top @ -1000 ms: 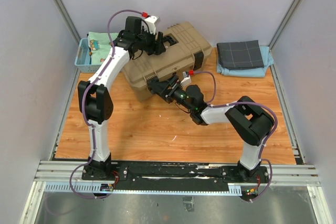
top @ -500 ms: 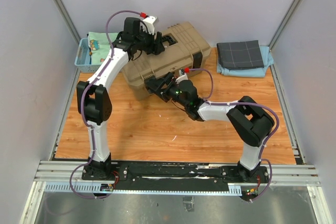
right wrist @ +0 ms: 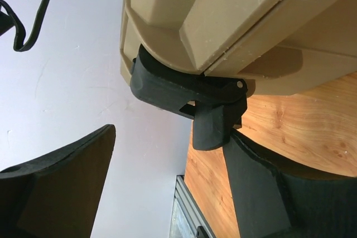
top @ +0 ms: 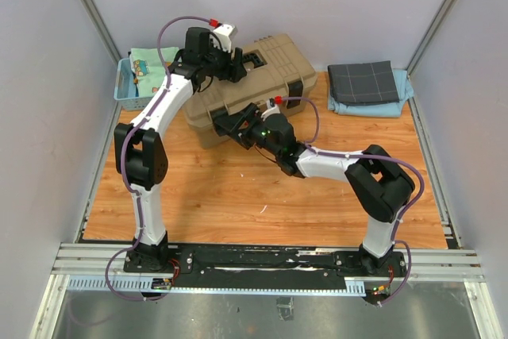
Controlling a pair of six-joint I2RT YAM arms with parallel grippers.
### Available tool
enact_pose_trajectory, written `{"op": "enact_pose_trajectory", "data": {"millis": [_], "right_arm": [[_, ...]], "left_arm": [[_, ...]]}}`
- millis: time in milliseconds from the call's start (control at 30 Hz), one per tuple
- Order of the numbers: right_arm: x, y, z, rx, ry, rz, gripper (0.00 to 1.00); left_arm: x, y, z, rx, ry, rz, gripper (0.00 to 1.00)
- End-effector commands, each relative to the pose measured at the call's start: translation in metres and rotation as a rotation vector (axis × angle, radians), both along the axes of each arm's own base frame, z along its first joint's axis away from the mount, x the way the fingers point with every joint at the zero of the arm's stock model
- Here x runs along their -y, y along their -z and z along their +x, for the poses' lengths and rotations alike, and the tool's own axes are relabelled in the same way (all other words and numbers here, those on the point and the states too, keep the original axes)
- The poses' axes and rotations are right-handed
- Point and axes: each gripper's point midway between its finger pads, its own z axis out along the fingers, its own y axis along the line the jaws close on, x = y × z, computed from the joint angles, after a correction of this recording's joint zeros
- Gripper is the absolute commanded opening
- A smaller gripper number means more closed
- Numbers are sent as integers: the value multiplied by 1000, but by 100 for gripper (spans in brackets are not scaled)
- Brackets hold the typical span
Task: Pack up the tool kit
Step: Close the toolbox at the center of the board.
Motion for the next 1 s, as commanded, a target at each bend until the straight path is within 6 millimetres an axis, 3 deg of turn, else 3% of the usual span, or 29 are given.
{"op": "enact_pose_trajectory", "data": {"millis": [0, 167, 500, 767, 967], "right_arm": [[3, -66, 22, 126, 108, 110, 77], [0, -58, 30, 86, 132, 93, 73], [-9, -37, 45, -3, 154, 31, 54], [-10, -28, 54, -41, 183, -26, 50], [-5, -13, 55, -76, 202, -79, 46]], "left_arm": [[-41, 137, -63, -472, -71, 191, 68], [-41, 139, -68, -472, -71, 189, 68], [-41, 137, -85, -473, -56, 168, 68], [-44, 143, -100, -481, -50, 168, 68], [-42, 132, -102, -462, -46, 147, 68]]}}
